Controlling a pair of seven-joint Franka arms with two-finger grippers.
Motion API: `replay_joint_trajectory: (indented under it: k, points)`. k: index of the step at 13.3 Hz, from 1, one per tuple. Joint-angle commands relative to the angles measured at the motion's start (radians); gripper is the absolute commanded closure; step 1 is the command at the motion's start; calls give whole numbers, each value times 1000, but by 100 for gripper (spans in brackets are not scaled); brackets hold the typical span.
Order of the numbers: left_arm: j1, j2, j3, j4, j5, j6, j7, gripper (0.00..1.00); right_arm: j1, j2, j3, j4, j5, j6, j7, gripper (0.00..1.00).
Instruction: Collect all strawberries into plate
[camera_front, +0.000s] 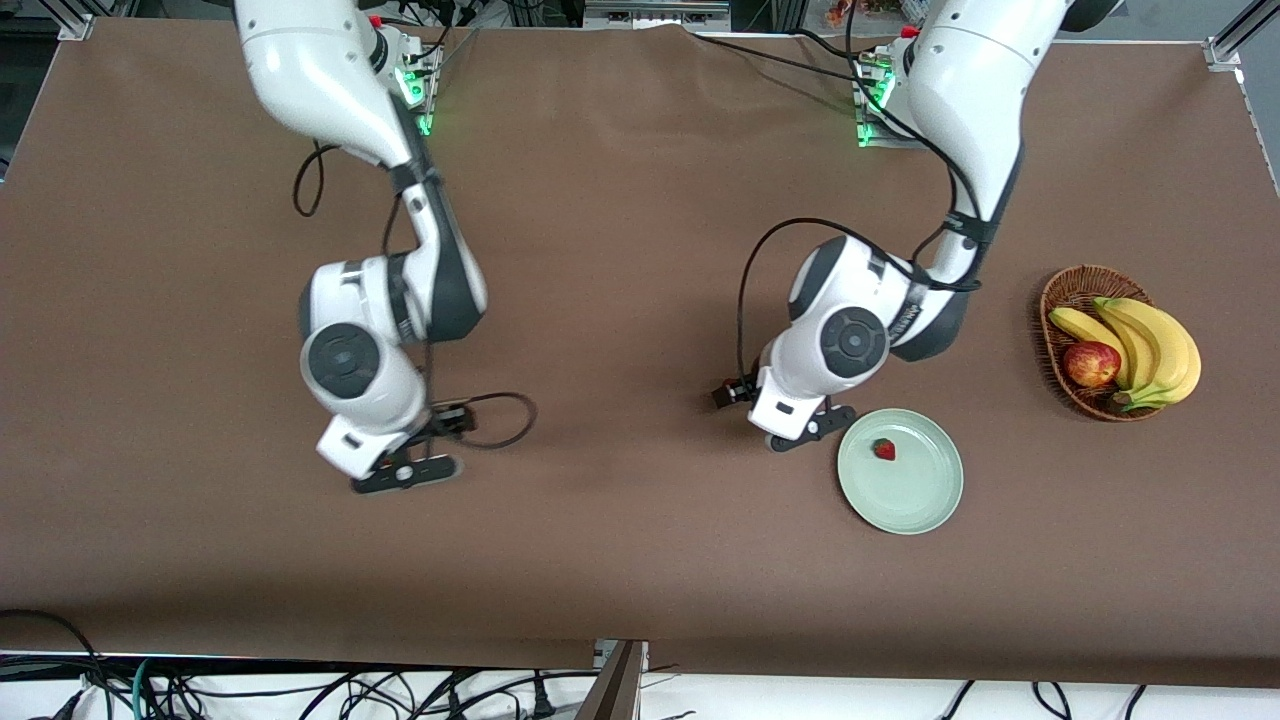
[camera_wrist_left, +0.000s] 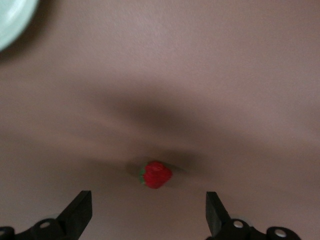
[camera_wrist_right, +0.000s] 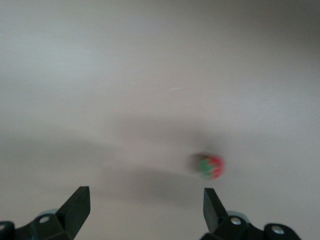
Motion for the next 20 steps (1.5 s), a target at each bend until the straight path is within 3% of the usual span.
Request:
replay_joint_trajectory:
  k: [1, 4, 8, 12, 13, 16, 18, 20]
  points:
    - [-62, 30, 22, -39, 47, 113, -124, 2, -34, -7, 28, -109, 54, 110, -80, 0]
    - [-62, 34, 21, -65, 165, 121, -142, 5, -35, 14, 28, -108, 59, 136, -80, 1]
    - [-64, 37, 21, -99, 167, 161, -142, 22, -75, 56, 31, -103, 60, 186, -126, 7]
    - [-64, 38, 21, -145, 167, 253, -142, 25, -106, 62, 59, -103, 71, 212, -173, 17]
    - [-64, 38, 21, -145, 167, 253, -142, 31, -107, 62, 59, -102, 72, 212, -175, 22]
    - [-65, 37, 19, -145, 167, 251, -144, 67, -107, 65, 59, -102, 74, 212, -173, 37]
    - [-67, 37, 18, -145, 167, 251, -144, 85, -109, 72, 59, -98, 75, 215, -172, 46]
    - [-62, 29, 18, -144, 167, 241, -139, 89, -109, 73, 59, -98, 75, 215, -173, 62]
